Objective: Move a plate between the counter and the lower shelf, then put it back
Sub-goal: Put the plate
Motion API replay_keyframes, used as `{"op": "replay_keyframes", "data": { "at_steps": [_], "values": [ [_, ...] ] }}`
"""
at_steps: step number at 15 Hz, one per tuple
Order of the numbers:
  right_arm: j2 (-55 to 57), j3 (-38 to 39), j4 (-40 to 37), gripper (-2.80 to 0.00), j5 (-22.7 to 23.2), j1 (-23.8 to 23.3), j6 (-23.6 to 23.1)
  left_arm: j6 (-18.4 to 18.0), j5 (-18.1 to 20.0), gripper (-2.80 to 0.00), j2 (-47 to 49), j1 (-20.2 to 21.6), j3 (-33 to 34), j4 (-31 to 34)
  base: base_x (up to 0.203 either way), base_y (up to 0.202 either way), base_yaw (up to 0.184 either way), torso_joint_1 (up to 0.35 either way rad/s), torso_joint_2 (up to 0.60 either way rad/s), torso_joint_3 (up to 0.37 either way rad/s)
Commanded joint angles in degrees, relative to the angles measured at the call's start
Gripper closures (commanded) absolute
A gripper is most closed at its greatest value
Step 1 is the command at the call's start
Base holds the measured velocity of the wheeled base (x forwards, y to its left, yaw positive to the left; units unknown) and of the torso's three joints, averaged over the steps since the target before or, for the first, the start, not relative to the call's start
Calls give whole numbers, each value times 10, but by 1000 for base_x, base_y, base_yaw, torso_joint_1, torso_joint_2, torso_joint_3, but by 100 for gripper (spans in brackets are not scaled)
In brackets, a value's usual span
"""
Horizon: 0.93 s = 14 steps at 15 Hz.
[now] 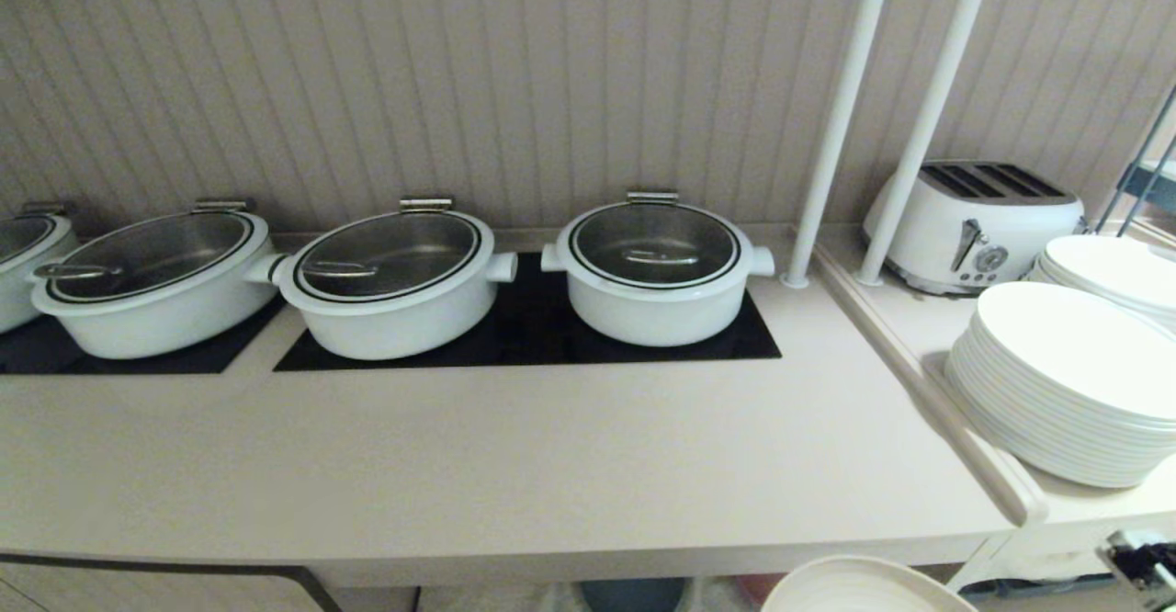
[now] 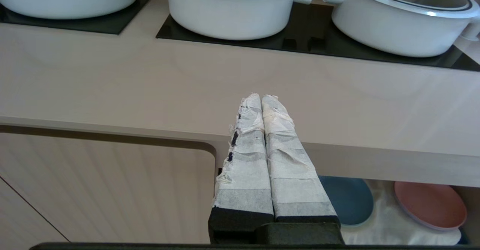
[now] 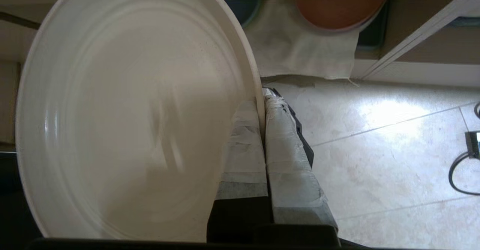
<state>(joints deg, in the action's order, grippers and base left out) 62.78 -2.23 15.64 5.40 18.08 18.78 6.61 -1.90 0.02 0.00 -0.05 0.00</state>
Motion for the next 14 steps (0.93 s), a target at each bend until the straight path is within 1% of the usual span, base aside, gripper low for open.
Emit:
{"op": "replay_keyframes", "data": {
  "at_steps": [1, 3, 5, 10, 14],
  "values": [
    [38, -22, 5, 0, 1, 0, 2, 1, 0, 0, 0, 0, 0, 0, 0, 0, 0, 0, 0, 0],
    [58, -40, 8, 0, 0, -1, 19, 1, 0, 0, 0, 0, 0, 0, 0, 0, 0, 0, 0, 0],
    [76, -48, 10, 0, 0, -2, 25, 1, 0, 0, 0, 0, 0, 0, 0, 0, 0, 0, 0, 0],
    [124, -106, 10, 0, 1, -10, 27, 1, 0, 0, 0, 0, 0, 0, 0, 0, 0, 0, 0, 0],
    [216, -163, 14, 0, 2, -9, 25, 1, 0, 0, 0, 0, 0, 0, 0, 0, 0, 0, 0, 0]
  ]
}}
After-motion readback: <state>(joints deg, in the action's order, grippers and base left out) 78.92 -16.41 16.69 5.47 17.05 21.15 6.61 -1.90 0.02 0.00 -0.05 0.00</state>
